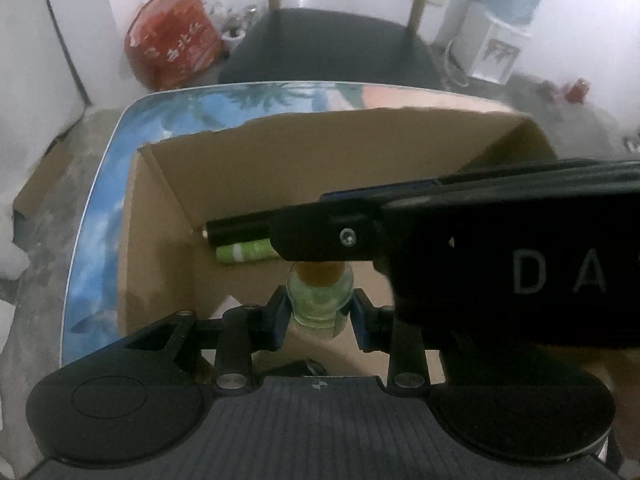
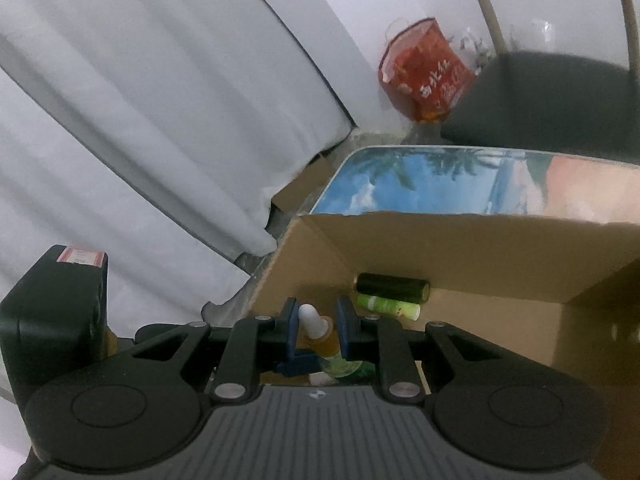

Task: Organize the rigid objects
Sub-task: 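Carry the dropper bottle into the box and open the right gripper, then grasp the gold-lidded round jar on the table with the right gripper, then carry the gold-lidded jar into the box and open the right gripper, then grasp the clear glass cup by its rim with the right gripper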

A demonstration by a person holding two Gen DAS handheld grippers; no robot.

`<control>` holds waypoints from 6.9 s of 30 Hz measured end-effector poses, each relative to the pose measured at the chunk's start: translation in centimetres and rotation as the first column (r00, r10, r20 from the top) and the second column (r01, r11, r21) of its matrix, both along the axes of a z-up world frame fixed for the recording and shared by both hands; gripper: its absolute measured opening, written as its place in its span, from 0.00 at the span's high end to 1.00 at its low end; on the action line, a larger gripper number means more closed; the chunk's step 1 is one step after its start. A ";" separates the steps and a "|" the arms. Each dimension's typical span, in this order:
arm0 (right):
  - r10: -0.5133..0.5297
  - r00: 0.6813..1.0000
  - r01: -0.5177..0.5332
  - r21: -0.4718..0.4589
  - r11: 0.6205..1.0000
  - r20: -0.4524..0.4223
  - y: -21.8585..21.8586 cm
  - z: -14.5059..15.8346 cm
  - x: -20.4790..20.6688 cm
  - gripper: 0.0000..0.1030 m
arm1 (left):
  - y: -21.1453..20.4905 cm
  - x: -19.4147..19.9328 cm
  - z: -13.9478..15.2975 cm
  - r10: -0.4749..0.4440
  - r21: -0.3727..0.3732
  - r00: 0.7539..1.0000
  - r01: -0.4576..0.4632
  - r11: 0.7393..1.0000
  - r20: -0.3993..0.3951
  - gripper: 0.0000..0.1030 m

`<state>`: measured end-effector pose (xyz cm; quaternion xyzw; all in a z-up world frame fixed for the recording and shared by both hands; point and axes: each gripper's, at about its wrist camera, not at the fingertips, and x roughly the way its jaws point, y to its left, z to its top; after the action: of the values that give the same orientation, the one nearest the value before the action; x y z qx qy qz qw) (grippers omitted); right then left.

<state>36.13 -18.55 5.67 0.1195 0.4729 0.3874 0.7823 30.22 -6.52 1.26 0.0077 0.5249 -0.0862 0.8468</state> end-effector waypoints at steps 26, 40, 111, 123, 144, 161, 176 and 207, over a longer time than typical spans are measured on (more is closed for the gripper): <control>-0.054 0.998 0.052 0.038 0.998 0.037 -2.6 1.8 -1.9 0.78 | 2.0 -3.2 4.7 0.076 -0.072 0.991 -0.068 0.995 0.112 0.43; -0.270 0.934 0.248 0.121 0.961 0.235 -15.5 3.6 -22.4 0.39 | 0.2 -20.6 9.0 -0.130 -0.140 0.914 0.197 0.971 0.385 0.17; -0.298 0.944 0.307 0.046 0.950 -0.145 -20.1 -9.9 -20.0 0.49 | -15.2 -21.6 -6.8 -0.499 0.197 0.821 0.460 0.866 0.278 0.21; -0.294 0.940 0.311 0.080 0.947 -0.171 -20.2 -10.6 -19.9 0.49 | -15.2 -19.0 -6.7 -0.447 0.182 0.853 0.411 0.893 0.270 0.40; -0.295 0.953 0.300 0.092 0.950 -0.064 -18.4 -4.3 -22.6 0.48 | -13.1 -22.7 0.4 -0.366 0.145 0.856 0.336 0.931 0.366 0.46; -0.116 0.993 0.116 0.108 0.987 -0.012 -11.0 6.1 -7.5 0.48 | -8.9 -6.7 8.1 -0.162 0.085 0.947 0.144 0.986 0.277 0.46; -0.078 0.960 0.076 -0.019 0.997 -0.268 -5.4 -3.8 5.6 0.48 | -7.4 4.3 0.9 -0.019 0.090 0.997 0.026 0.996 -0.074 0.46; -0.105 0.975 0.101 -0.033 0.994 -0.194 -5.6 -4.0 4.9 0.50 | -7.5 2.6 2.8 -0.025 0.125 1.000 0.025 0.992 -0.001 0.29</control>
<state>41.05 -24.14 1.71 0.1722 0.5450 0.3273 0.7525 32.82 -13.99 4.03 0.0671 0.5288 -0.0637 0.8437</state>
